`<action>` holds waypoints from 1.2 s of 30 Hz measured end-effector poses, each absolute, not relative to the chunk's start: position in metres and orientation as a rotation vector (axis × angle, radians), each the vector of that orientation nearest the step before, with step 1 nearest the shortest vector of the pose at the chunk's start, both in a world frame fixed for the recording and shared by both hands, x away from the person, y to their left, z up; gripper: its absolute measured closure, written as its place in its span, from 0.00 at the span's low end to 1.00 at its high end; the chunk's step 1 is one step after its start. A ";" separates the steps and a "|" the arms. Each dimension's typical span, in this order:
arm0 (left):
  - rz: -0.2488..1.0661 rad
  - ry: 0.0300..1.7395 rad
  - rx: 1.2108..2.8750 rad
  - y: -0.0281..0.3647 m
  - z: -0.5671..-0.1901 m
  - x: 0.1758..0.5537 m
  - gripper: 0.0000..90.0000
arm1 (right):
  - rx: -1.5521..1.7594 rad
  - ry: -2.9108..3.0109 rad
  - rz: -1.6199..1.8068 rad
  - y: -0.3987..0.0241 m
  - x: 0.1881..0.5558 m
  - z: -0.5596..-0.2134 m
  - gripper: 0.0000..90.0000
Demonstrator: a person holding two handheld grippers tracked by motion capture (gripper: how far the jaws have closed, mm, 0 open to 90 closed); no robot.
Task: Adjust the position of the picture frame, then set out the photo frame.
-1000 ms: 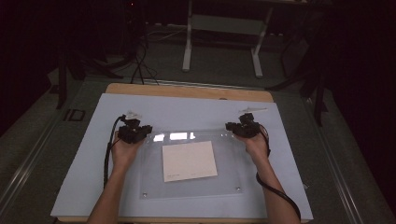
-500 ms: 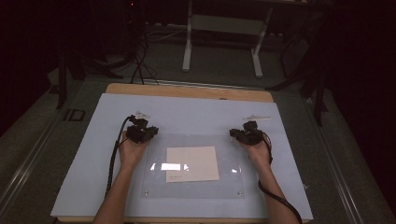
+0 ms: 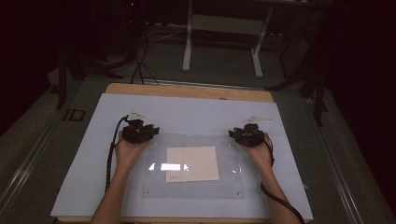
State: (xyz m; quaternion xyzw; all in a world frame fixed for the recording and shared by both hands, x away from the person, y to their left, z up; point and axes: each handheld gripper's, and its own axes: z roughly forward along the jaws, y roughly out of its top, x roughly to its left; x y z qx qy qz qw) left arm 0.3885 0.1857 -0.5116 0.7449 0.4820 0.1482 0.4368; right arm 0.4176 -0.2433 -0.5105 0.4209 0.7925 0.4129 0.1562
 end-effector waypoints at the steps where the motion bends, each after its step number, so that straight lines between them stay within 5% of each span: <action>1: 0.372 1.187 1.843 0.187 -0.511 0.388 0.68 | 1.196 2.257 1.175 -0.244 0.417 -0.510 0.73; 18: 0.414 1.073 1.832 0.196 -0.510 0.383 0.63 | 1.215 2.202 1.204 -0.249 0.415 -0.508 0.83; 29: 0.461 1.060 1.874 0.193 -0.513 0.381 0.77 | 1.229 2.178 1.215 -0.249 0.411 -0.512 0.83; 36: 0.473 1.095 1.850 0.191 -0.517 0.382 0.90 | 1.213 2.180 1.225 -0.246 0.411 -0.513 0.93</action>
